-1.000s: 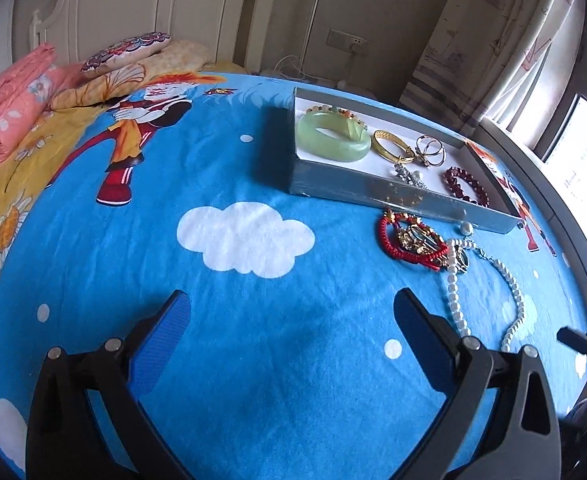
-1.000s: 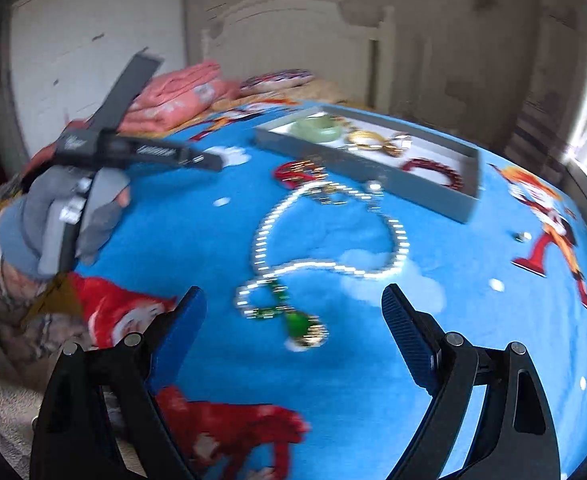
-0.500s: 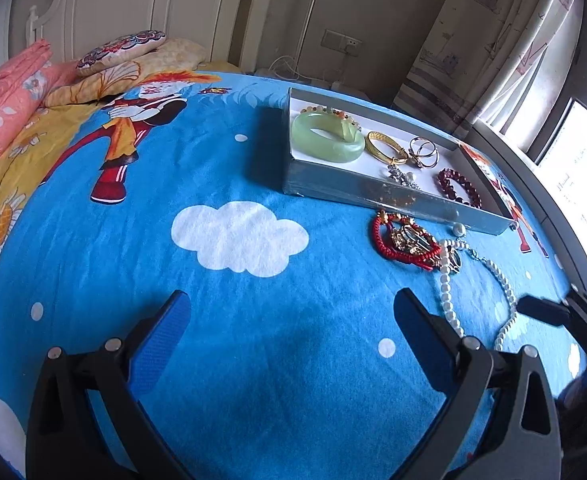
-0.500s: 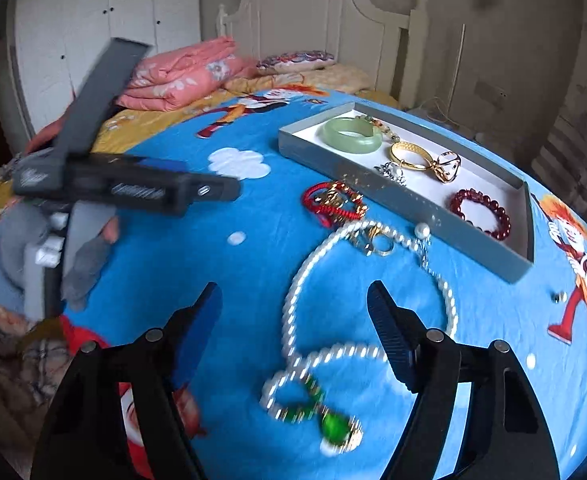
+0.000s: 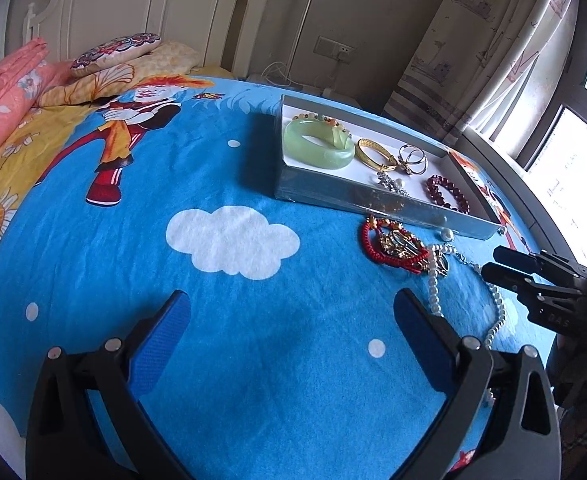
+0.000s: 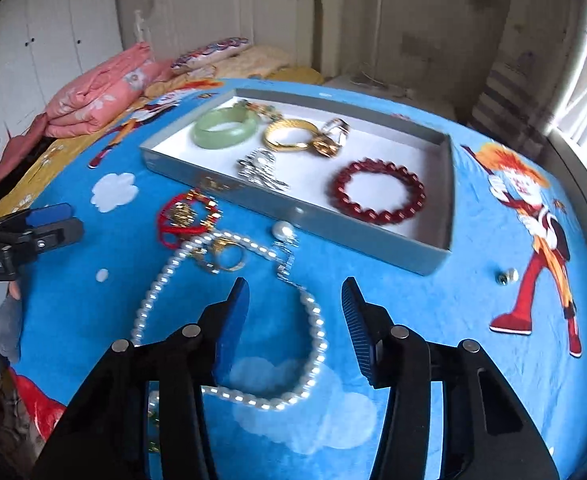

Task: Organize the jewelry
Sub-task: 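Grasp the pearl necklace with the right tool while the left tool grasps the red string bracelet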

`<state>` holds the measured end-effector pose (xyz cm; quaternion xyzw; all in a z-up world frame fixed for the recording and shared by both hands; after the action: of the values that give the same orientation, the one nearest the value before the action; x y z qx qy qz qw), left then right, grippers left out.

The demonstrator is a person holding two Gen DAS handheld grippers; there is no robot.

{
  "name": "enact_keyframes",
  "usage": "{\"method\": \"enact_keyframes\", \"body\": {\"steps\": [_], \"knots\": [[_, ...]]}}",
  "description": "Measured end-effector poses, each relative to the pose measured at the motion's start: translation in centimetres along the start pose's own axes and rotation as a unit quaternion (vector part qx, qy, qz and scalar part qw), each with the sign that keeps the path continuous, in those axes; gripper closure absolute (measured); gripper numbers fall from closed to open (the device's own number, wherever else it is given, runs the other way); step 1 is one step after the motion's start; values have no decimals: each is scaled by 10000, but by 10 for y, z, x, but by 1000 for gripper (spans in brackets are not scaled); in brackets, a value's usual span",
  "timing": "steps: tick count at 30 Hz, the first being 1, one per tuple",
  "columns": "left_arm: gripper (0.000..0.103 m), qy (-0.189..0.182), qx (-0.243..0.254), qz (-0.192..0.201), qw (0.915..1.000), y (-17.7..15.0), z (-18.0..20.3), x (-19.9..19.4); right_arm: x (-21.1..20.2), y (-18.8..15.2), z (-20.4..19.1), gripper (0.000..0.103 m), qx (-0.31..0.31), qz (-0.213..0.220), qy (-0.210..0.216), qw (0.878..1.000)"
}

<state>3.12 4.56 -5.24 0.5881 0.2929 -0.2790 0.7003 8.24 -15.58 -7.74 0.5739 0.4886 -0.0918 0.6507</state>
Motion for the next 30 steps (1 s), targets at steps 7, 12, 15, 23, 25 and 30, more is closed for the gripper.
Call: {"method": "enact_keyframes", "body": {"steps": [7, 12, 15, 23, 25, 30], "knots": [[2, 0, -8, -11, 10000, -1, 1, 0, 9, 6, -47, 55, 19, 9, 938, 9956], [2, -15, -20, -6, 10000, 0, 0, 0, 33, 1, -83, 55, -52, -374, 1171, 9924], [2, -21, -17, -1, 10000, -1, 0, -1, 43, 7, -90, 59, -243, -438, 714, 9962], [2, -60, 21, 24, 10000, -1, 2, -2, 52, 18, -89, 88, -317, -302, 175, 9989], [2, -31, 98, -11, 9999, -2, 5, -2, 51, 17, -82, 94, -275, -231, 266, 9990], [2, 114, 991, 198, 9948, -1, 30, -7, 30, 9, -61, 94, 514, 146, 1012, 9934]]}}
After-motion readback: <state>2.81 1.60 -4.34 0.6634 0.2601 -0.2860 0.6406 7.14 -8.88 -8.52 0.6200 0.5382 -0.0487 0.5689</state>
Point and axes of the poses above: each gripper's, at about its wrist camera, not at the fingertips, and x roughly the way its jaws point, z to its right, y to its top, the point moved 10 cm from there along x, roughly the way its jaws point, and after that the axes turned 10 degrees about y, right-handed, at the moved point
